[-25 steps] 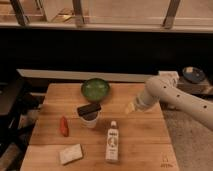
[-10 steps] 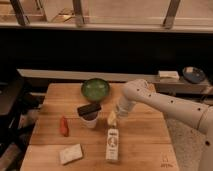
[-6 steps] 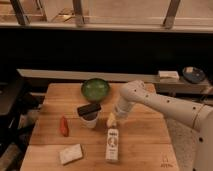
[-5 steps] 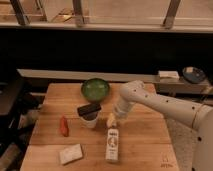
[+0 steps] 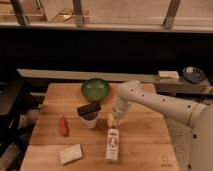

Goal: Stand the bottle upright

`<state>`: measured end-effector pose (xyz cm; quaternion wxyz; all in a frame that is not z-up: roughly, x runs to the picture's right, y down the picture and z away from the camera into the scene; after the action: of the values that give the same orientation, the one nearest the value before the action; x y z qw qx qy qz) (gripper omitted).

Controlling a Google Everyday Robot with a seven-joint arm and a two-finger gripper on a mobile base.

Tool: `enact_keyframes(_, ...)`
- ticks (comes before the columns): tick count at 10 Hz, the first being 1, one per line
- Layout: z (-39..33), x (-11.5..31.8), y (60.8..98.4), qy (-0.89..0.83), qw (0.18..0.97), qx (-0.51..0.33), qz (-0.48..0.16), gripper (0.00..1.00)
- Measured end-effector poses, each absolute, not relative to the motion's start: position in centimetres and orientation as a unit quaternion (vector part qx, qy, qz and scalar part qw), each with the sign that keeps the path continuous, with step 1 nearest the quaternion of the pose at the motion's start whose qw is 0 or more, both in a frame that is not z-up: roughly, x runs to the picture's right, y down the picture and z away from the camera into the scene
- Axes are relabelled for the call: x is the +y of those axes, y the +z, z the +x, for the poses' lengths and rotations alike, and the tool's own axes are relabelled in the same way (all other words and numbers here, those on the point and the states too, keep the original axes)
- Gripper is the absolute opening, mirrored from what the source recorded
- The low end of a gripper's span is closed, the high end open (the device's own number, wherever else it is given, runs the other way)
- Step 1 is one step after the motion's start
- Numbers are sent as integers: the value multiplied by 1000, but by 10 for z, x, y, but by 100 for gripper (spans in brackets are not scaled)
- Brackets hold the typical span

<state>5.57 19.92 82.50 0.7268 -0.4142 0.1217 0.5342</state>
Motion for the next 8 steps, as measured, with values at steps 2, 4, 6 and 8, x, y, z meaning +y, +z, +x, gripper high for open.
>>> enact_keyframes(2, 54, 196, 823, 530, 732, 118, -411, 12)
enact_keyframes(4, 53, 191, 821, 531, 735, 112, -405, 0)
enact_keyframes(6, 57, 167, 813, 541, 740, 93, -388, 0)
enact_keyframes(8, 65, 127, 800, 560, 745, 64, -357, 0)
